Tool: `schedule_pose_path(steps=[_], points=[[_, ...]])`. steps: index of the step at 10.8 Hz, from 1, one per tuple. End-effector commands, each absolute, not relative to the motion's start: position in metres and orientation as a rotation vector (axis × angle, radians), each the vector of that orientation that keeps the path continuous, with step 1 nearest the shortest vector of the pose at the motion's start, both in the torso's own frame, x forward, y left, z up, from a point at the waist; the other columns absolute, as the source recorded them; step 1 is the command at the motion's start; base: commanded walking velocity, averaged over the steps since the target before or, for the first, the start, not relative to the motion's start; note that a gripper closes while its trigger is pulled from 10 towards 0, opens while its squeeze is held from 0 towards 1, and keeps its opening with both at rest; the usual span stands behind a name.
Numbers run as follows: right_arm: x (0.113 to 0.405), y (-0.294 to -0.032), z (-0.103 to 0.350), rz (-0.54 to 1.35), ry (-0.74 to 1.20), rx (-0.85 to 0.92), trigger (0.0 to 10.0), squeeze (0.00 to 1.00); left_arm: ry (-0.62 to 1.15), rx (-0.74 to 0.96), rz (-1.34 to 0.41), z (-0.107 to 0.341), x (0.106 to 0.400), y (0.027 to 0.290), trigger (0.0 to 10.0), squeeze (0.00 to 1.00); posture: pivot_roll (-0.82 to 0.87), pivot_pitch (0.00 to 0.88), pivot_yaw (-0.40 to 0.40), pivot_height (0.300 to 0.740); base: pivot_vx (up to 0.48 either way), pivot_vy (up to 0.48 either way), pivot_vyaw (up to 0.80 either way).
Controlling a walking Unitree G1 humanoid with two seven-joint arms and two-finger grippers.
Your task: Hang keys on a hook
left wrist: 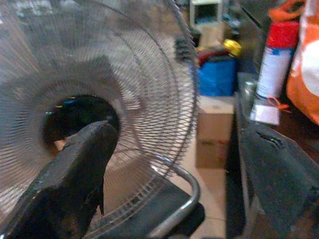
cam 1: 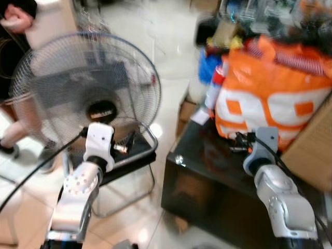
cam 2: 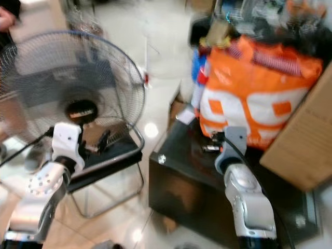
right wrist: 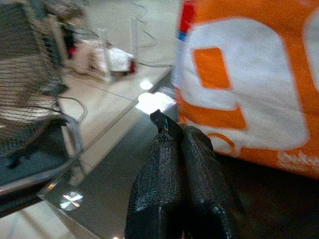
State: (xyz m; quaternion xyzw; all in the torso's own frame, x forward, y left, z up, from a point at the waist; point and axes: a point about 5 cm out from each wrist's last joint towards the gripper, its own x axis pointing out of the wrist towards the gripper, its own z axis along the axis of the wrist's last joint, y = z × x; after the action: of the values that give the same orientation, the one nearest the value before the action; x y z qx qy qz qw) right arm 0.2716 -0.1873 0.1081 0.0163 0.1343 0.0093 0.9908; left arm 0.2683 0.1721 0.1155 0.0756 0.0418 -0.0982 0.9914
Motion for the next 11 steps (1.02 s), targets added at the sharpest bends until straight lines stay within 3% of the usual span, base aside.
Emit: schedule_pose_path(steps=[1, 4, 11], points=[[0.2711, -0.1894, 0.1093, 0.012, 0.264, 0.025, 10.0, 0.0, 0.091, 0.16, -0.195, 0.1141, 0.2678, 0.1735, 10.0, 0.04, -0.05, 0.0, 0.001, 0.74, 0.0, 0.0, 0.0], [0.2665, -0.1913, 0.1077, 0.004, 0.268, 0.021, 10.0, 0.0, 0.095, 0.142, -0.2, 0.1136, 0.2698, 0.1712, 10.0, 0.04, -0.07, 0.0, 0.014, 0.74, 0.0, 0.0, 0.0], [0.2684, -0.1877, 0.1086, 0.022, 0.267, 0.001, 10.0, 0.0, 0.099, 0.137, -0.201, 0.1136, 0.2726, 0.1717, 10.0, 0.05, -0.07, 0.0, 0.022, 0.74, 0.0, 0.272, 0.0]])
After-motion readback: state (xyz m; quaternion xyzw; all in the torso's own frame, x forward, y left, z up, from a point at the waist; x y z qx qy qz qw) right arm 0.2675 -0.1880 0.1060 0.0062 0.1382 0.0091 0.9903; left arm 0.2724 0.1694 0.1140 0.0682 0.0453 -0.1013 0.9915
